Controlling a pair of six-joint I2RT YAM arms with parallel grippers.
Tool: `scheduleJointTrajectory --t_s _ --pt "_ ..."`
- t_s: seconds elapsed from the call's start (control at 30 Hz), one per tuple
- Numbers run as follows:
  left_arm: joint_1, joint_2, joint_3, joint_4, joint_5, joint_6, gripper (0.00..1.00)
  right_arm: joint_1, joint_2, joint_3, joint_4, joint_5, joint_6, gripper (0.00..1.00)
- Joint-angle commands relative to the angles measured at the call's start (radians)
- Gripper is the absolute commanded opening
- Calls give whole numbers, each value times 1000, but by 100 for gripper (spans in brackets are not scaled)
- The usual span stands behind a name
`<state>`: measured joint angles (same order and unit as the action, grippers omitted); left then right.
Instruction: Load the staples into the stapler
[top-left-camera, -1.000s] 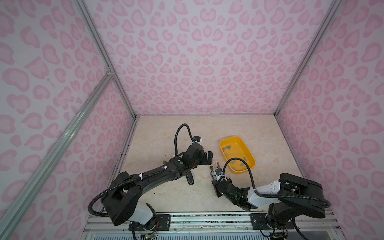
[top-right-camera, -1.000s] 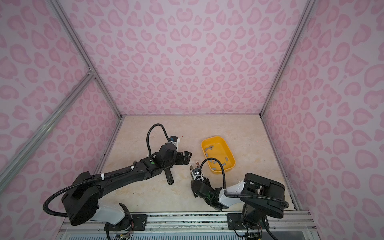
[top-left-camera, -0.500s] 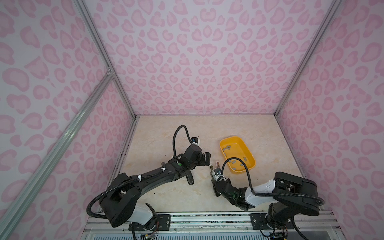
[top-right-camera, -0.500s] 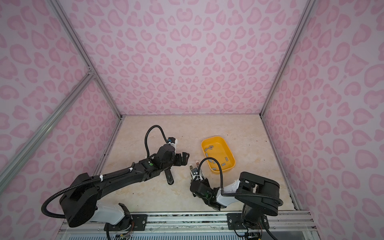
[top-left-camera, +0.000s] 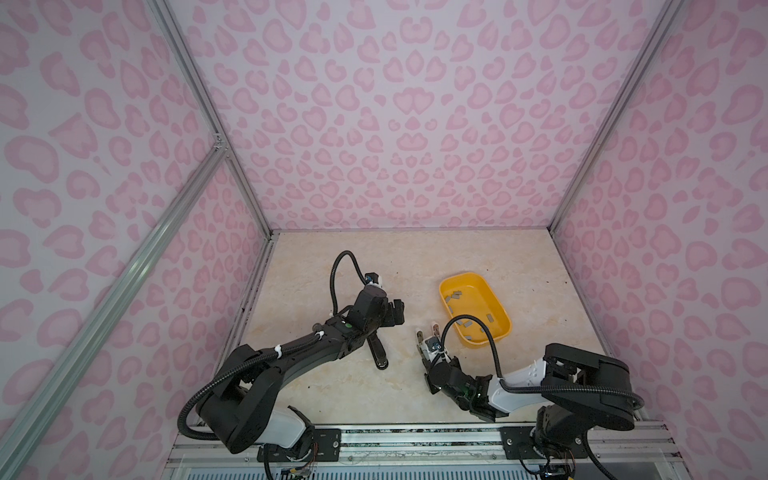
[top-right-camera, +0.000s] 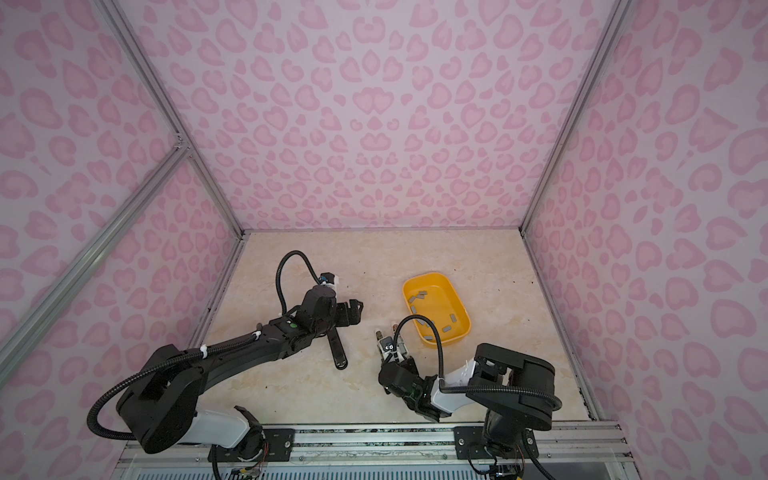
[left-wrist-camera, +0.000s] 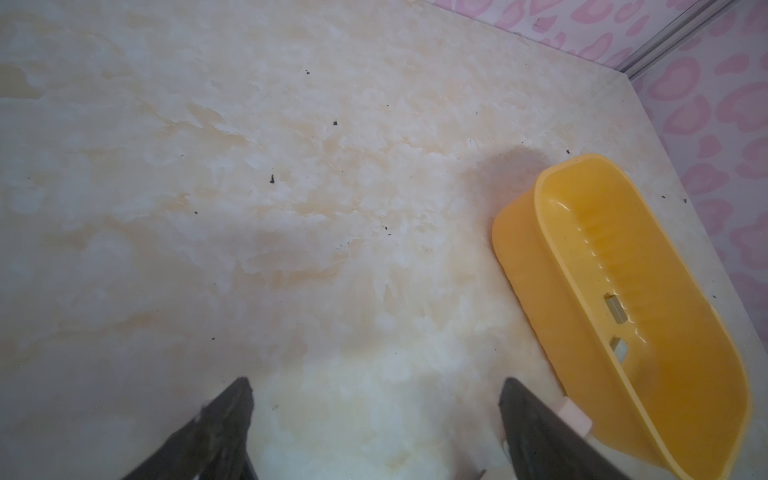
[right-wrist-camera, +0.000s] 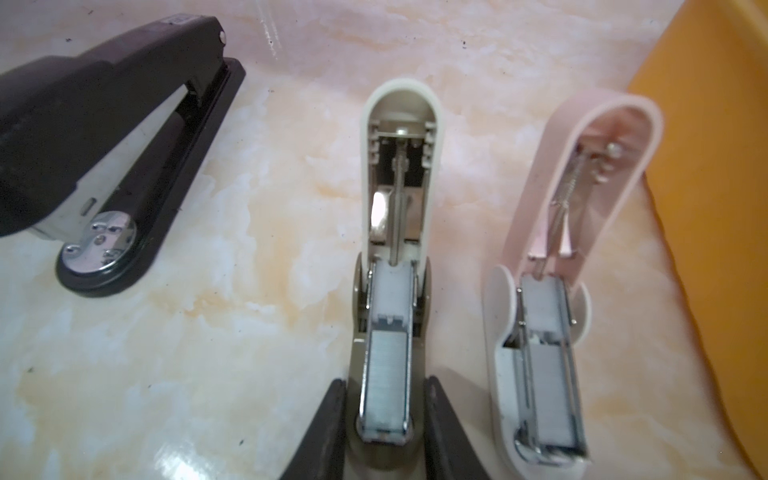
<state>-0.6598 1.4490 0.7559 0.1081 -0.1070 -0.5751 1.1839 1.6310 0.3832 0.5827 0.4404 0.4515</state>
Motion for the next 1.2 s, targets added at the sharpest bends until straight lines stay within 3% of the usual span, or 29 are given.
scheduleJointTrajectory --t_s 0.0,0.5,1.03,1.17 --pt "1 30 3 50 29 43 90 8 22 11 -4 -29 -13 25" --pt "-31 149 5 109 31 125 77 8 58 3 74 -72 -11 22" --pt "-107 50 -146 230 -3 193 65 5 66 -60 208 -71 -8 22" --pt "-111 25 -158 207 -78 167 65 6 78 -64 233 -77 -7 21"
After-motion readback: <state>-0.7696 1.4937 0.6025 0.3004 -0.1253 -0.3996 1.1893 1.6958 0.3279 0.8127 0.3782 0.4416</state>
